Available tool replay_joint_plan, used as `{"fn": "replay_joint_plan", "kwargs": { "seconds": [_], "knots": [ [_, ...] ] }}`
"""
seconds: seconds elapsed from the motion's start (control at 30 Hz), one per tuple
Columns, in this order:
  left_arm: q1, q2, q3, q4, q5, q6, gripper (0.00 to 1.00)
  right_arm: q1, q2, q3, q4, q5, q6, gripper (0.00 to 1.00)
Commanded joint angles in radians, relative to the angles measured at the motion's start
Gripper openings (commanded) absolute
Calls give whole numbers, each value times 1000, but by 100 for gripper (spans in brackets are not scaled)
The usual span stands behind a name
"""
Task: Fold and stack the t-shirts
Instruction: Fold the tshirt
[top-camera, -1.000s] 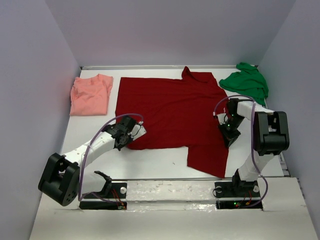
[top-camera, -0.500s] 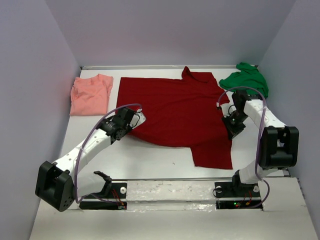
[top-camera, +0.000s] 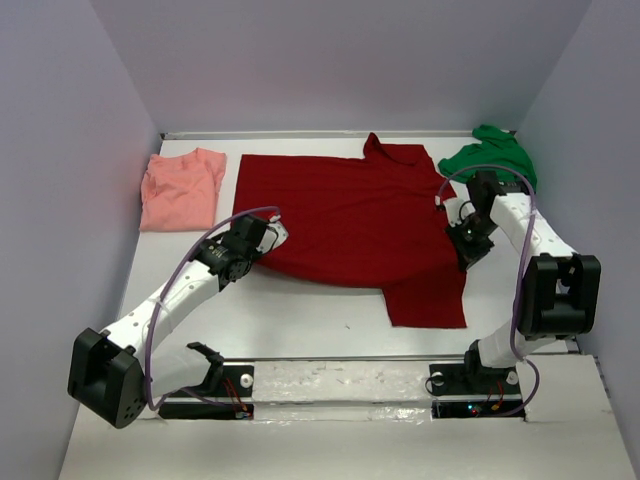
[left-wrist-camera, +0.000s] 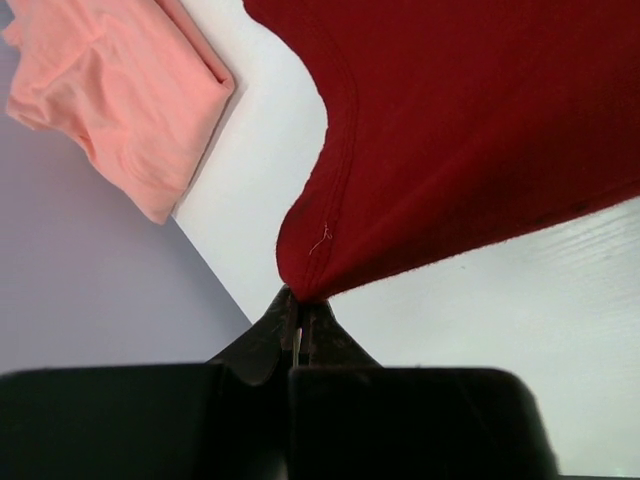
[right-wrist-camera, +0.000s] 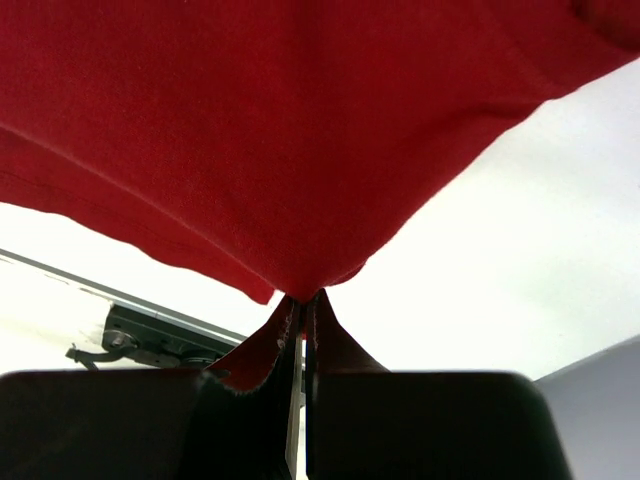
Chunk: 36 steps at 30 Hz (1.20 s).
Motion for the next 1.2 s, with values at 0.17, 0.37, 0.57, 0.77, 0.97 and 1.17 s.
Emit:
{"fn": "replay_joint_plan", "kwargs": {
  "seconds": [0.17,0.37,0.57,0.77,0.97,1.17],
  "knots": [
    [-1,-9,-19,61,-95,6,0,-8,36,93,2,19,18,0],
    [-1,9,-14,98,-119,3,0,-8,65,107,19,15,21,0],
    [-1,34,-17,146,-167,0,0,-17,88,139,39,16,26,0],
    [-1,61,-25,196,-194,-18,0,-27,111,193,65,27,38,0],
    [-1,98,-34,256,-248,-20,0,-36,154,231,93,33,50,0],
    [-1,133,-31,319,-305,-17,0,-36,191,256,104,16,63,0]
  ]
}}
